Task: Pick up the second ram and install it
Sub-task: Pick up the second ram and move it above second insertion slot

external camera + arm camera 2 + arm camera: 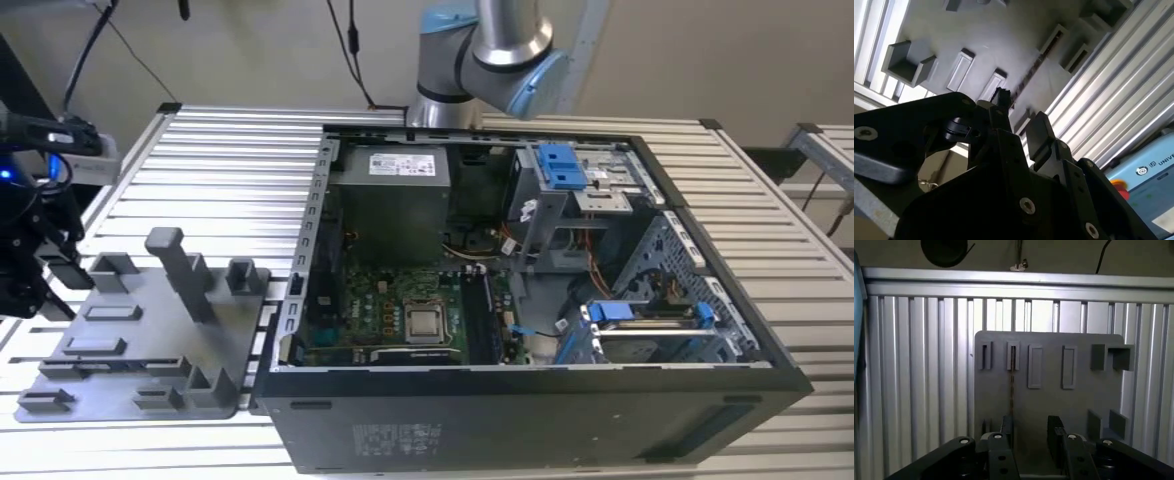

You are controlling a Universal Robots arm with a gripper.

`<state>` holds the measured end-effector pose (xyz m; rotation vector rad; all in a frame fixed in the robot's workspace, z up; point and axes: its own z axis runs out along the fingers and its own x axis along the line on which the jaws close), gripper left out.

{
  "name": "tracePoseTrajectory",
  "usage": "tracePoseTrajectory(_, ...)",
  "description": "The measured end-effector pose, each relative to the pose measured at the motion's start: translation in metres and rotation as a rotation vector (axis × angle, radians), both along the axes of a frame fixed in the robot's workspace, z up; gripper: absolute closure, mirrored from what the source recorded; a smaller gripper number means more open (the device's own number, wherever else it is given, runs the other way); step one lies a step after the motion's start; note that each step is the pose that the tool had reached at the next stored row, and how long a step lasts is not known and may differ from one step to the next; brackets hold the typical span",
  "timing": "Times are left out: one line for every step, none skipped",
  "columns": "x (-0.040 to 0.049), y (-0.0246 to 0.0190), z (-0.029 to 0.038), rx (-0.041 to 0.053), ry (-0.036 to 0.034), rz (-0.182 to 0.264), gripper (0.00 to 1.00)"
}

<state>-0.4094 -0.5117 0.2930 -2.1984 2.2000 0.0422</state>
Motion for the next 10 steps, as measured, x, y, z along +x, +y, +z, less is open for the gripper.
tracePoseTrajectory(0.0,0.0,-0.0016,0.0,-0.0001,-0.002,0.58)
tracePoseTrajectory(0.0,0.0,-0.0033,0.0,0.0,-0.002,0.58)
tracePoseTrajectory(0.0,0.0,-0.0051,-0.0001,0.0,-0.003,0.58)
tracePoseTrajectory(-0.0001,0.0,-0.0069,0.0,0.0,-0.004,0.58)
tracePoseTrajectory(0.0,0.0,-0.0088,0.0,-0.0001,-0.004,0.58)
tracePoseTrajectory(-0.0001,0.0,-0.0106,0.0001,-0.0001,-0.004,0.58)
tracePoseTrajectory(0.0,0.0,-0.0123,0.0,0.0,-0.005,0.58)
tracePoseTrajectory(0.0,0.0,-0.0142,0.0,0.0,-0.005,0.58)
tracePoseTrajectory(0.0,0.0,-0.016,0.0,0.0,-0.005,0.58)
tracePoseTrajectory(0.0,0.0,-0.0178,0.0,0.0,-0.006,0.58)
